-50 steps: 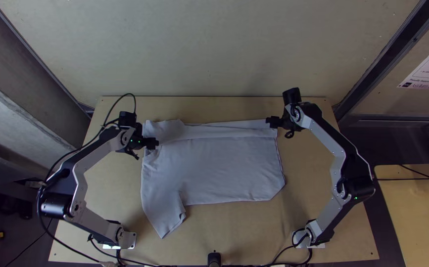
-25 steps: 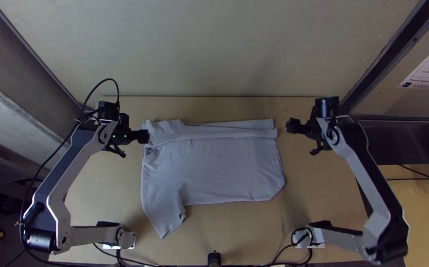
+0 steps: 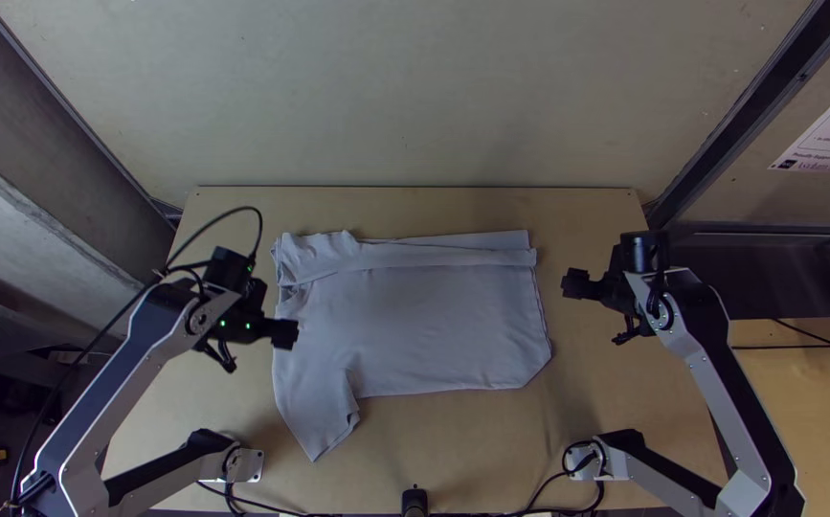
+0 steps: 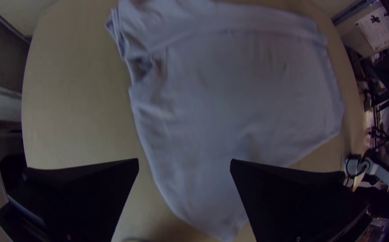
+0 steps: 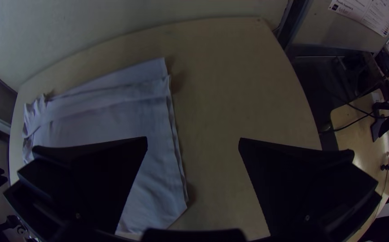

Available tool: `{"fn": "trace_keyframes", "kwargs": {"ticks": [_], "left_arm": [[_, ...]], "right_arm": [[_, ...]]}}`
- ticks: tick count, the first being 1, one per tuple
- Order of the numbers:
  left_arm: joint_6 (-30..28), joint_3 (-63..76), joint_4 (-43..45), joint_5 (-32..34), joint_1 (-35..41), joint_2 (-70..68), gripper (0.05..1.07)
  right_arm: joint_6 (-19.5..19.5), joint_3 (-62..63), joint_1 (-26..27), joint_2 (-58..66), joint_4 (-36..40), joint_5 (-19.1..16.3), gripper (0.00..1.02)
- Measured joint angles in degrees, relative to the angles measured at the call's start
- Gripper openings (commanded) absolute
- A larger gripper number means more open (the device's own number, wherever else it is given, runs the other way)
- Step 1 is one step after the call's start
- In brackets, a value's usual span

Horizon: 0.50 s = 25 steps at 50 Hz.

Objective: Fold the t-shirt

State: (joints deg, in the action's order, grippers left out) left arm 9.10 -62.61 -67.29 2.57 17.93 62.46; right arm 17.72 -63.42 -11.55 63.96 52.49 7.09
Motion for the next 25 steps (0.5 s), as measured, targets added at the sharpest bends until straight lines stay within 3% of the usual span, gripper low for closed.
{"fn": "trace_keyframes", "kwargs": {"ticks": [25], "left_arm": [[7.5,15.28,-4.87,-0.02,10.47,-6.99,1.03]], "right_arm": [[0.0,2.23,1.05,-0.02,2.45,-1.55,0.98]]}}
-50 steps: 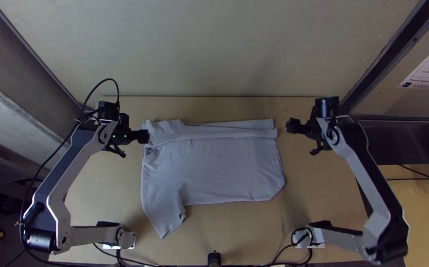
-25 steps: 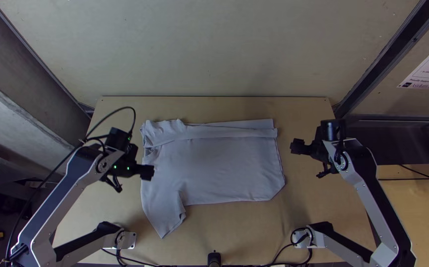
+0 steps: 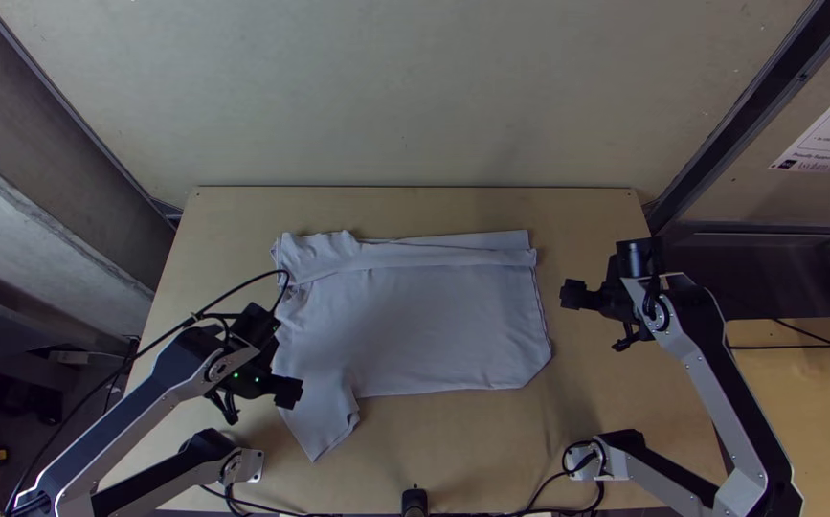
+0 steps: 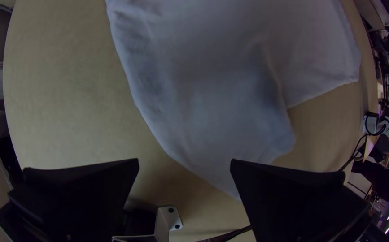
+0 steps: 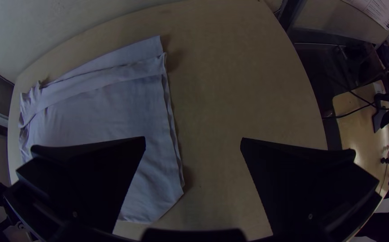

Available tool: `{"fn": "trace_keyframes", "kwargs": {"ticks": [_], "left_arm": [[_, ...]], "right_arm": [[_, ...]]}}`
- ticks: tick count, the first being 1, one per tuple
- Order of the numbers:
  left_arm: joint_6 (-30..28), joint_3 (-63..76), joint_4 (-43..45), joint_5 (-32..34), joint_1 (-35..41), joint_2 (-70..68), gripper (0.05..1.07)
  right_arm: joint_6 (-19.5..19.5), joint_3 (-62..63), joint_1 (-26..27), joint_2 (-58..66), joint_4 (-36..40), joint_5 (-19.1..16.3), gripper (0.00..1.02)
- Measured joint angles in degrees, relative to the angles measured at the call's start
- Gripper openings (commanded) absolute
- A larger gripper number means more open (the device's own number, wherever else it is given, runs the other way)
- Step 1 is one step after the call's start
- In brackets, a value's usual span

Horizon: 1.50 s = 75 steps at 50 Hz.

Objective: Fold the t-shirt

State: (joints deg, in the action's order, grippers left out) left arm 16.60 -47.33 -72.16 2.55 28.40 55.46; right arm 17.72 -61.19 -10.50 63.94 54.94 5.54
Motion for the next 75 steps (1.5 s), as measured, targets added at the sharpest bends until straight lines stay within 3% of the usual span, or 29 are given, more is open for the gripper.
{"fn": "trace_keyframes", "kwargs": {"ticks": [24,30,38,47,62,75], "left_arm": [[3.63,7.96,8.09,-1.16,9.57,10.14,1.01],[4.04,8.37,10.84,-1.53,10.97,12.74,0.85],[4.02,8.59,12.24,-1.64,12.46,13.66,0.44],[3.96,8.66,13.2,-0.61,13.11,14.05,0.22],[2.64,8.63,13.22,-0.66,9.38,13.51,0.21],[-2.99,6.16,11.3,-1.53,-2.91,9.77,0.21]], "right_arm": [[-0.07,-0.02,1.36,1.42,-0.09,-0.42,0.98],[-0.46,-0.02,2.19,1.46,-0.13,-0.42,0.98],[-1.6,0.39,3.3,1.46,-0.11,-1.09,0.98],[-2.86,2.8,3.56,1.46,3.04,-4.11,0.97],[-3.67,9.22,0.66,3.15,9.57,-8.46,0.97],[-3.58,13.11,-2.75,9.31,10.38,-9.09,0.97]]}}
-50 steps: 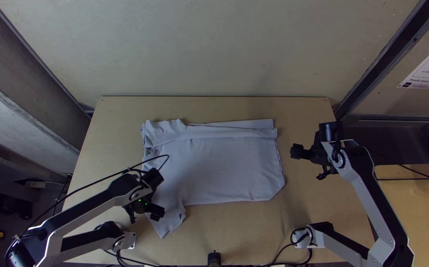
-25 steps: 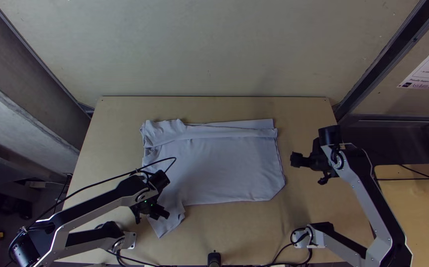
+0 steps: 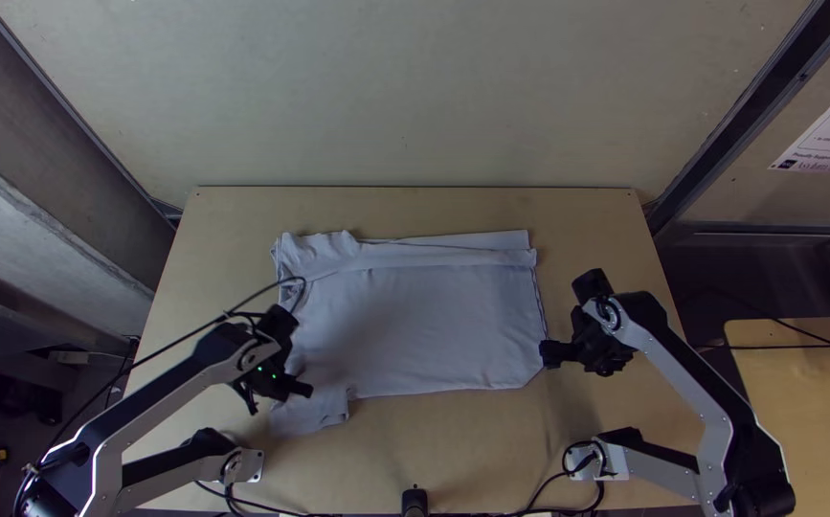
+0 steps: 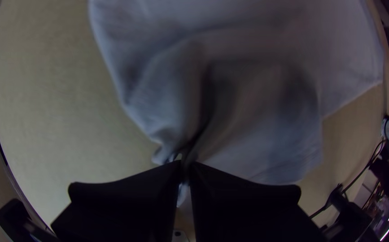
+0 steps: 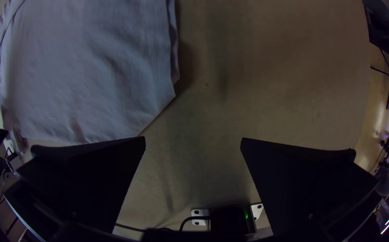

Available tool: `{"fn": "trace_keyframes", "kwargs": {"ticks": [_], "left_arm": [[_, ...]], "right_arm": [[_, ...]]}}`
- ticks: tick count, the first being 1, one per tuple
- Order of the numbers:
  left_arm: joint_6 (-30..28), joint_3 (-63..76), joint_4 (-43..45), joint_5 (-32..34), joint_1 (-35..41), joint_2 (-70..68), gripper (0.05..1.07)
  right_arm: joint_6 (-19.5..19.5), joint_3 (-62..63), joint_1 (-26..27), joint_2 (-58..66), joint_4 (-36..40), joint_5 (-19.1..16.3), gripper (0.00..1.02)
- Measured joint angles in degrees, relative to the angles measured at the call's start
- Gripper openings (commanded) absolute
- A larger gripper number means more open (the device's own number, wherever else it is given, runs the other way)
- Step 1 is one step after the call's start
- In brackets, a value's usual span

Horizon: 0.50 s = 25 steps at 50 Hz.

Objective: Fold the t-shirt

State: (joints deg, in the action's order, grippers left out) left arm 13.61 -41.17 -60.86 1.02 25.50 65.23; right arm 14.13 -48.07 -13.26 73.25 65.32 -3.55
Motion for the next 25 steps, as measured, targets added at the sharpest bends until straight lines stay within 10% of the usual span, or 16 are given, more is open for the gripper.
{"fn": "trace_keyframes", "kwargs": {"ticks": [25], "left_arm": [[-6.84,-1.18,-1.81,0.04,-9.51,-2.51,0.21]], "right_arm": [[3.43,0.9,-7.65,8.76,-5.77,-0.66,0.64]]}}
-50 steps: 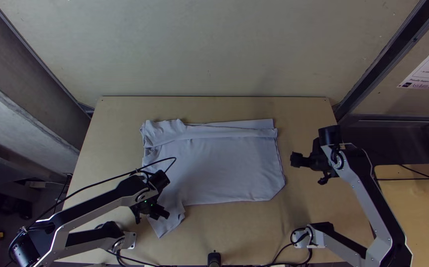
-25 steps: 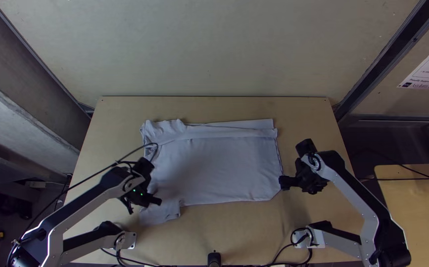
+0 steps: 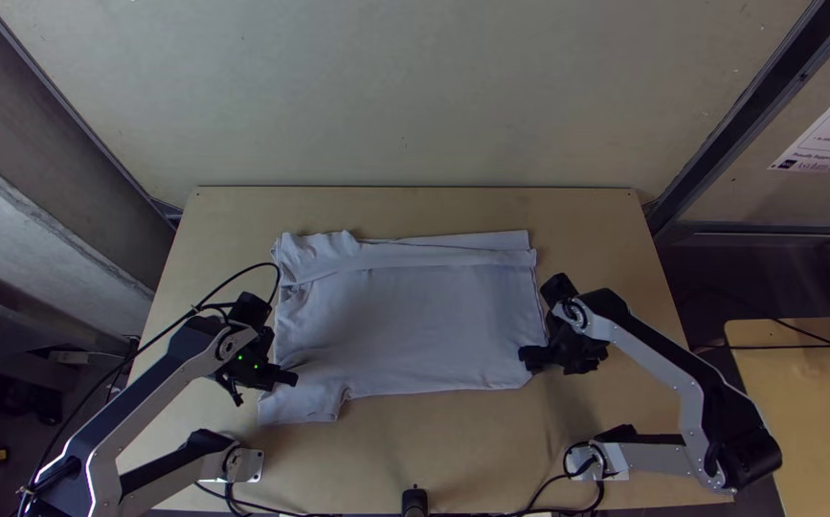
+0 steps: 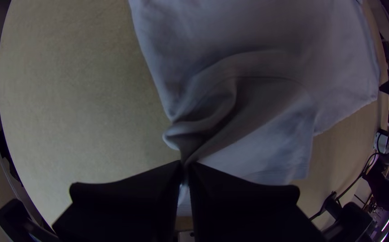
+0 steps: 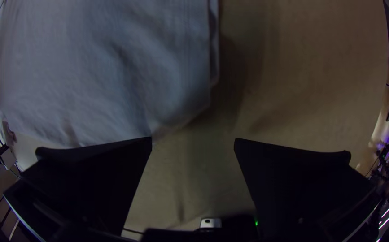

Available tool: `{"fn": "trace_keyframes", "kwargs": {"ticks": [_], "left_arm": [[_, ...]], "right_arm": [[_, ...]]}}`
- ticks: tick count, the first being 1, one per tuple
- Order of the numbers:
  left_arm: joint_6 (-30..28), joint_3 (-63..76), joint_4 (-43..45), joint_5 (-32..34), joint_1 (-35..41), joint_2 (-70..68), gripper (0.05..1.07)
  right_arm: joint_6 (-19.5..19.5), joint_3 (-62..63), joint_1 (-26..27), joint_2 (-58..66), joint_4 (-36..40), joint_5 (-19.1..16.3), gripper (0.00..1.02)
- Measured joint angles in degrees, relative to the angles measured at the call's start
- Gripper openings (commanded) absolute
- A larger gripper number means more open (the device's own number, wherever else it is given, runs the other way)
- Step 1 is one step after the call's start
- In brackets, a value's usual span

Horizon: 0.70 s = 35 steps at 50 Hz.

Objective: Fold the t-shirt

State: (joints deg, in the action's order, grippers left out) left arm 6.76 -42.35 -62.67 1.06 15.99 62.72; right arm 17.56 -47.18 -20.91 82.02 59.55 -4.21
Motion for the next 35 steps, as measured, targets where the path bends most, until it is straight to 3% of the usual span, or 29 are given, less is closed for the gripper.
{"fn": "trace_keyframes", "kwargs": {"ticks": [4,10,16,21,25,35], "left_arm": [[-0.48,-0.11,0.0,0.0,-0.48,-0.11,0.21],[-0.87,-0.26,-0.02,0.0,-1.18,-0.11,0.21],[-1.29,-0.39,-0.02,0.0,-1.62,-0.11,0.21],[-1.53,-0.52,0.0,0.02,-2.47,-0.11,0.21],[-1.9,-0.61,0.0,0.42,-3.3,-0.11,0.21],[-1.92,-2.49,-0.35,2.14,-4.61,-0.11,0.21]], "right_arm": [[0.22,0.0,-0.61,0.98,-1.64,0.02,0.59],[0.85,-0.02,-2.14,2.21,-2.75,-0.17,0.58],[1.51,-0.83,-3.19,3.63,-2.84,-0.44,0.43],[1.95,-1.01,-4.37,3.72,-3.21,-0.57,0.26],[2.25,-1.09,-5.62,3.5,-4.79,-0.81,0.02],[2.47,-1.31,-6.8,1.05,-10.69,-0.81,0.02]]}}
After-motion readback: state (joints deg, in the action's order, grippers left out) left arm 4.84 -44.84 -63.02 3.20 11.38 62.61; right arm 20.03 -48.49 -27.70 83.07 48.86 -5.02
